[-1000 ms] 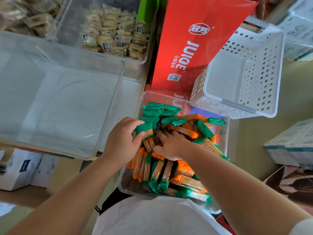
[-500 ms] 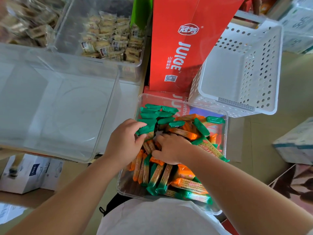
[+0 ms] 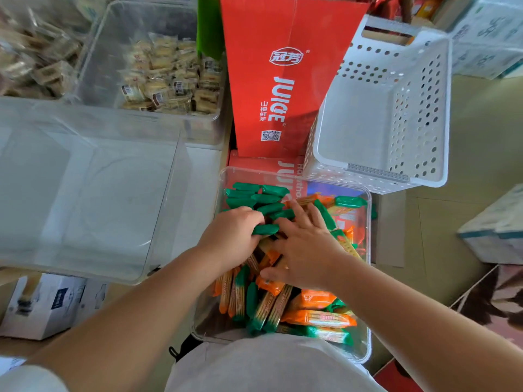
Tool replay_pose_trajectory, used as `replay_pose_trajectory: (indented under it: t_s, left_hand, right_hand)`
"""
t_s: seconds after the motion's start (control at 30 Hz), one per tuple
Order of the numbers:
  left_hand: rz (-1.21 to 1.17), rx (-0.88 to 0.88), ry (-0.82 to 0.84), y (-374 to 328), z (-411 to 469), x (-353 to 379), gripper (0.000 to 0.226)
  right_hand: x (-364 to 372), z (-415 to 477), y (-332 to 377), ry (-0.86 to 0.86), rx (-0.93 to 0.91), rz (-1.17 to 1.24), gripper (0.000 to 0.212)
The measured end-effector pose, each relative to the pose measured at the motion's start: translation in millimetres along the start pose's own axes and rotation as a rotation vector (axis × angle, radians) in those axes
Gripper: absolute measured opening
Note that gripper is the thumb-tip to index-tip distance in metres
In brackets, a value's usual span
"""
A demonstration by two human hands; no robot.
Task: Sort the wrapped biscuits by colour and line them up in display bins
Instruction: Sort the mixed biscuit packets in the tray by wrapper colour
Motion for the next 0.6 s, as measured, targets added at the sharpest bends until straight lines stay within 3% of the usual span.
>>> replay_pose_trajectory:
  t_s: [0.23,0.4,0.6]
  left_hand:
    - [0.004,-0.035,0.072,4,10,3,0.025]
    - [0.006,-0.097,0.072,18,9,-5,0.032]
    - [-0.027,-0.103,0.107,21,4,-6,0.031]
  right_hand:
    - [6,-1,-10,0.07,-0.019,0.038,0.076]
    - [13,5,-14,0.163,0.036,0.053,0.098]
    - [17,22,-6,0.174,-0.082,0.058,0.11]
Point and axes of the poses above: each hand's wrist, its own z-axis towards the middle knuckle, its own x-axis out of the palm, y = z × x, the point moved 10 cm from there along z, towards the middle knuckle
